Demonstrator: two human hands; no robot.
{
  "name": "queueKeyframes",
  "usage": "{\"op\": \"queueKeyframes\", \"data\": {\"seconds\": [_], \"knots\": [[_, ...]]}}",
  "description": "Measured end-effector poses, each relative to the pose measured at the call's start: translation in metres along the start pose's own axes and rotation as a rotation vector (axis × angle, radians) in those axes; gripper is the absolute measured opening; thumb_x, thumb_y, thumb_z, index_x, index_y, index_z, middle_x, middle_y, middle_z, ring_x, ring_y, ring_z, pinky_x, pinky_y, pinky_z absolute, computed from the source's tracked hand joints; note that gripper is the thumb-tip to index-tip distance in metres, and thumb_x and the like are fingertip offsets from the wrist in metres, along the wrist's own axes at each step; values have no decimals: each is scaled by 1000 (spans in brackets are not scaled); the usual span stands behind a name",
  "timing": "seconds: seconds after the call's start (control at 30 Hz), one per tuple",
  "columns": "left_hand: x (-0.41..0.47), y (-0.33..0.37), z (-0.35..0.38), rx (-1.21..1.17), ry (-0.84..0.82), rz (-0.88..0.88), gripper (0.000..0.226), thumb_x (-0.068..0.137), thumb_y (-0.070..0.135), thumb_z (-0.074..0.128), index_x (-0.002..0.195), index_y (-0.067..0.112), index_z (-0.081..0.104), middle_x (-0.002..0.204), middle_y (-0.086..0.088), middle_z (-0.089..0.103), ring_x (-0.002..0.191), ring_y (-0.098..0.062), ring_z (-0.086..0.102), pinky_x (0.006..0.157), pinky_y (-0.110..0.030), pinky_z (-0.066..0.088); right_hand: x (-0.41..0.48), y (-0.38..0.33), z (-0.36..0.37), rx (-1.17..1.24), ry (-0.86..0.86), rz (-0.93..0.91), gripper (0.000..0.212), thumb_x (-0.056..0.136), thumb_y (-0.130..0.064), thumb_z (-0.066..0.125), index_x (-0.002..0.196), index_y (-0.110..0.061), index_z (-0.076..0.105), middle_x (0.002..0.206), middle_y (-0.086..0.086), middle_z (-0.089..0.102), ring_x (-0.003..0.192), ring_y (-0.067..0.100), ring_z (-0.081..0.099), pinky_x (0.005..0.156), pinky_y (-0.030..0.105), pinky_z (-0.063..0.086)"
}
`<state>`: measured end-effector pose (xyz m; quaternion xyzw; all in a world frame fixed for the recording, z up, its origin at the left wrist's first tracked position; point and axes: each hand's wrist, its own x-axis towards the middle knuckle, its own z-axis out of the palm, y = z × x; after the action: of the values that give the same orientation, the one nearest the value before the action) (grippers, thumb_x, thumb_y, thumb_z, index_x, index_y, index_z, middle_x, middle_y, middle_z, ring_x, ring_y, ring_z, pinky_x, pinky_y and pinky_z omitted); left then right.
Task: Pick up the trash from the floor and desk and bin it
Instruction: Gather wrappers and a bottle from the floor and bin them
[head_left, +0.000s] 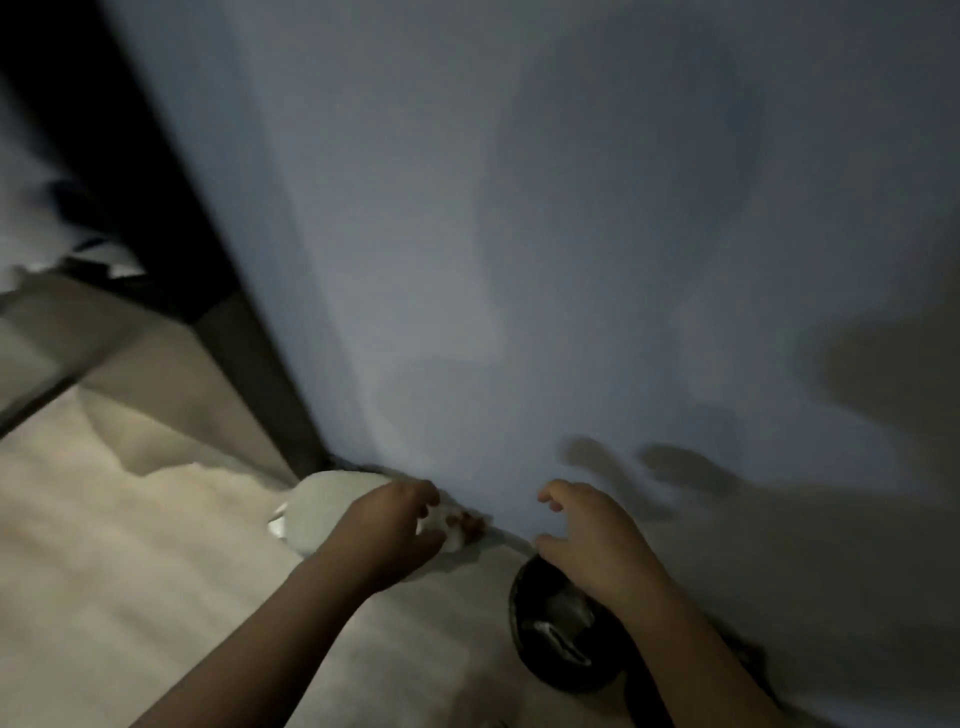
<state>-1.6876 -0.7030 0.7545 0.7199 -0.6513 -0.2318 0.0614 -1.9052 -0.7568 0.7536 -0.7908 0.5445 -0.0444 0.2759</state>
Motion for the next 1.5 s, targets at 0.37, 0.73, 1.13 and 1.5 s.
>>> {"op": "queueKeyframes", "data": {"seconds": [0.37,0.73,1.13,1.5], "knots": [[-220,-217,-80,-198,278,-521,39,87,40,58,124,28,53,117,12,59,101,-9,58,84,-21,45,4,-297,116,-125,-227,-524,43,80,-33,64,122,-28,55,120,-5,57,109,14,54,89,24,43],[-409,-385,-103,-337,487,-886,43,86,43,59,125,29,51,113,14,59,97,-6,57,84,-21,46,-43,-532,249,-199,-384,-839,42,83,-33,62,123,-27,54,115,-6,57,101,11,55,86,27,46],[-422,-519,-158,-412,608,-1106,44,86,40,61,126,25,52,116,9,60,101,-10,58,88,-27,49,29,-700,325,-258,-490,-1061,43,84,-31,61,125,-26,54,119,-7,56,106,10,55,85,24,45],[-415,-642,-219,-454,664,-1257,43,85,41,62,124,26,52,111,10,59,93,-10,57,84,-25,49,102,-843,386,-295,-552,-1209,43,83,-33,61,125,-27,54,121,-6,56,108,12,54,88,25,46]]}}
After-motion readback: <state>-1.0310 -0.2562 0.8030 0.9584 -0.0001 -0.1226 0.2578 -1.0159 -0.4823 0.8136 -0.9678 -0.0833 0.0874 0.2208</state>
